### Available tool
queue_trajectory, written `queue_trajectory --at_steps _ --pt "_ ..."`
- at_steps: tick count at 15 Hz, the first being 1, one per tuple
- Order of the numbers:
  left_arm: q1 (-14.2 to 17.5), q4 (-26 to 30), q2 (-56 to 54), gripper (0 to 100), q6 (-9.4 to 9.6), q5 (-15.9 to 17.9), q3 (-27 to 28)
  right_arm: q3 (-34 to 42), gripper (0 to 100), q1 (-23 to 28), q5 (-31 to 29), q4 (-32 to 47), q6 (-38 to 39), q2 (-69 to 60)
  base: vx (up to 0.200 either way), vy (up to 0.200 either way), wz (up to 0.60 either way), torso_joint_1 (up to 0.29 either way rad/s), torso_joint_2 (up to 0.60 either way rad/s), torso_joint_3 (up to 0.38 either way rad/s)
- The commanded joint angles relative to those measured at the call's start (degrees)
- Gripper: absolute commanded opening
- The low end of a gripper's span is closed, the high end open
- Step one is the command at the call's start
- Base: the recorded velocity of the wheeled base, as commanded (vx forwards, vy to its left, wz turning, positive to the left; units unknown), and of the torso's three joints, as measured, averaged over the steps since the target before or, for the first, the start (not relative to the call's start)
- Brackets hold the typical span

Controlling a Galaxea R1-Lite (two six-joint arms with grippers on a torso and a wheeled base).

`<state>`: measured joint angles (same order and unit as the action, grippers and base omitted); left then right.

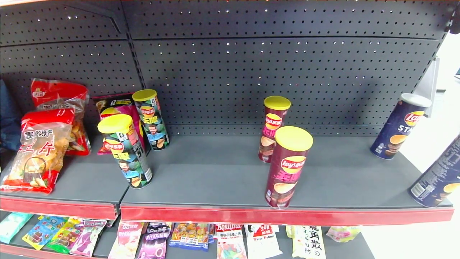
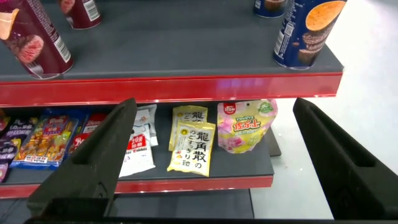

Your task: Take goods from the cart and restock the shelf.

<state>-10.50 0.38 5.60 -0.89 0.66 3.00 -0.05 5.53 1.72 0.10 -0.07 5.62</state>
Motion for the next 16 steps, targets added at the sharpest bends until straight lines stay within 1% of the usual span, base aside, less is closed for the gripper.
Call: queue_trajectory --at_steps 1,2,3,4,5,6,7,8,10,11,12,13,14,15,16 --pt "-0.1 -2.3 0.0 100 0.54 -2.6 -1.8 0.0 100 0.0 0.0 0.0 0.1 0.0 0.000 0.000 0.00 0.000 0.00 0.000" --pt "-0.1 -2.2 0.5 100 0.10 -7.3 -2.8 0.0 100 0.0 0.0 0.0 0.0 0.0 0.000 0.000 0.00 0.000 0.00 0.000" --pt "-0.2 -2.2 2.7 100 -1.40 -11.0 -2.7 0.0 100 -0.1 0.0 0.0 0.0 0.1 0.000 0.000 0.00 0.000 0.00 0.000" --pt "-0.1 -2.2 3.3 100 -1.66 -11.3 -2.7 0.0 100 -0.3 0.0 0.0 0.0 0.2 0.000 0.000 0.00 0.000 0.00 0.000" --pt "0.0 -2.2 3.4 100 -1.48 -12.8 -2.7 0.0 100 -1.1 0.0 0.0 0.0 0.0 0.000 0.000 0.00 0.000 0.00 0.000" --pt "2.4 -2.1 3.5 100 -1.48 -15.2 -2.7 0.0 100 -1.2 0.0 0.0 0.0 0.0 0.000 0.000 0.00 0.000 0.00 0.000" --pt "6.0 -2.0 3.9 100 -1.92 -16.1 -2.7 0.0 100 -1.2 0.0 0.0 0.0 -0.1 0.000 0.000 0.00 0.000 0.00 0.000" --pt "8.5 -2.1 3.9 100 -2.01 -16.0 -2.7 0.0 100 -1.2 0.0 0.0 0.0 -0.1 0.000 0.000 0.00 0.000 0.00 0.000" --pt "9.7 -2.1 1.1 100 -2.01 -16.0 -2.7 0.0 100 -1.2 0.0 0.0 0.1 -0.1 0.000 0.000 0.00 0.000 0.00 0.000" --pt "9.2 -2.1 -1.6 100 -1.92 -15.7 -2.8 0.0 100 -1.2 0.0 0.0 0.1 -0.1 0.000 0.000 0.00 0.000 0.00 0.000" --pt "9.1 -2.1 -2.3 100 -2.19 -14.7 -2.8 0.0 100 -1.2 0.0 0.0 0.1 -0.1 0.000 0.000 0.00 0.000 0.00 0.000" --pt "9.1 -2.1 -2.3 100 -3.94 -12.0 -2.8 0.0 100 -1.2 0.0 0.0 0.1 -0.1 0.000 0.000 0.00 0.000 0.00 0.000" --pt "9.1 -2.1 -2.4 100 -4.82 -4.3 -2.8 0.0 100 -1.2 0.0 0.0 0.1 -0.1 0.000 0.000 0.00 0.000 0.00 0.000" --pt "9.1 -2.0 -2.3 100 -3.24 3.4 -2.7 0.0 100 -1.2 0.0 0.0 0.1 -0.1 0.000 0.000 0.00 0.000 0.00 0.000" --pt "8.9 -1.2 -2.0 100 -1.92 3.7 -2.6 0.0 100 -1.2 0.0 0.0 0.1 -0.1 0.000 0.000 0.00 0.000 0.00 0.000"
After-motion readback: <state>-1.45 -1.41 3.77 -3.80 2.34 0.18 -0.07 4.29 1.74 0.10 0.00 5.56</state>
